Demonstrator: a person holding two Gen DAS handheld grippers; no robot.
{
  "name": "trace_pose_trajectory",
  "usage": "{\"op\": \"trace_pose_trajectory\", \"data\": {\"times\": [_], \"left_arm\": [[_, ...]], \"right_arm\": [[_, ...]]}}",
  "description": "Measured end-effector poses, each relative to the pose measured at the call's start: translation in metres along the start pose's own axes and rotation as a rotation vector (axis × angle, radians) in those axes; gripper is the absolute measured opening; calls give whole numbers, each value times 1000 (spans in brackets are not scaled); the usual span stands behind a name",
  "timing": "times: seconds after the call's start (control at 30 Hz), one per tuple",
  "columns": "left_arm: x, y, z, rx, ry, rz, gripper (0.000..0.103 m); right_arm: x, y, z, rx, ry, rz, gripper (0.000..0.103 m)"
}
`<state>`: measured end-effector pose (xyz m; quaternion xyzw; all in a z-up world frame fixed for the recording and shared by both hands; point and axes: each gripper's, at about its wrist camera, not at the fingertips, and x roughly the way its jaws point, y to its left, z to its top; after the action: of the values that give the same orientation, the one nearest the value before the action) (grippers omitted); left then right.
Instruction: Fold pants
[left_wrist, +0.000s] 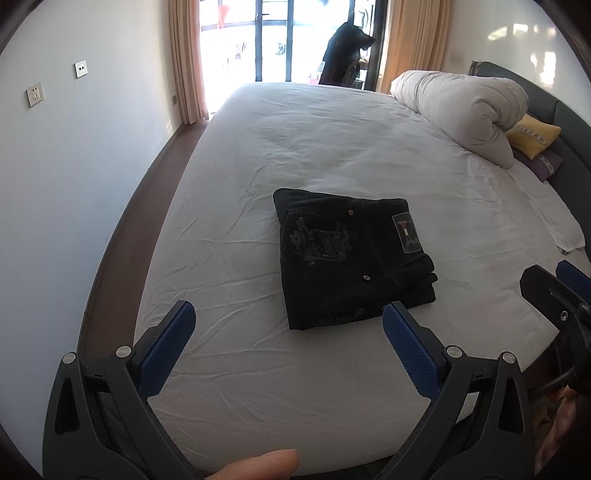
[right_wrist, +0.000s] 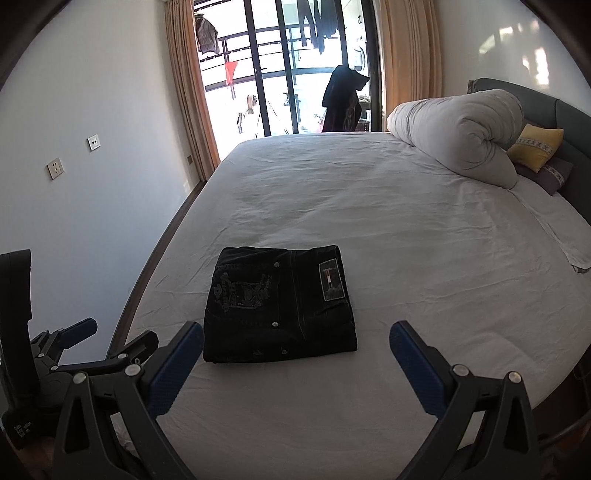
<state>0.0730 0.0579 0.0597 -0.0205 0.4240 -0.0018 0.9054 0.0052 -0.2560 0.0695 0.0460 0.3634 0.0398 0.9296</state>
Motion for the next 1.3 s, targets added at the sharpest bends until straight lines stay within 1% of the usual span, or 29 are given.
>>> {"op": "trace_pose_trajectory", "data": {"times": [0.97,1.2,1.3], "left_arm": [[4,-1,-4,-2,13,3,103],[5,1,-5,-2,18,18,103],[5,3,-6,-4,17,6,103]], "right_arm": [[5,-6,-4,-4,17,4,103],[5,-6,-4,-3,18,4,103],[6,-7,-6,-2,20,6,103]]}}
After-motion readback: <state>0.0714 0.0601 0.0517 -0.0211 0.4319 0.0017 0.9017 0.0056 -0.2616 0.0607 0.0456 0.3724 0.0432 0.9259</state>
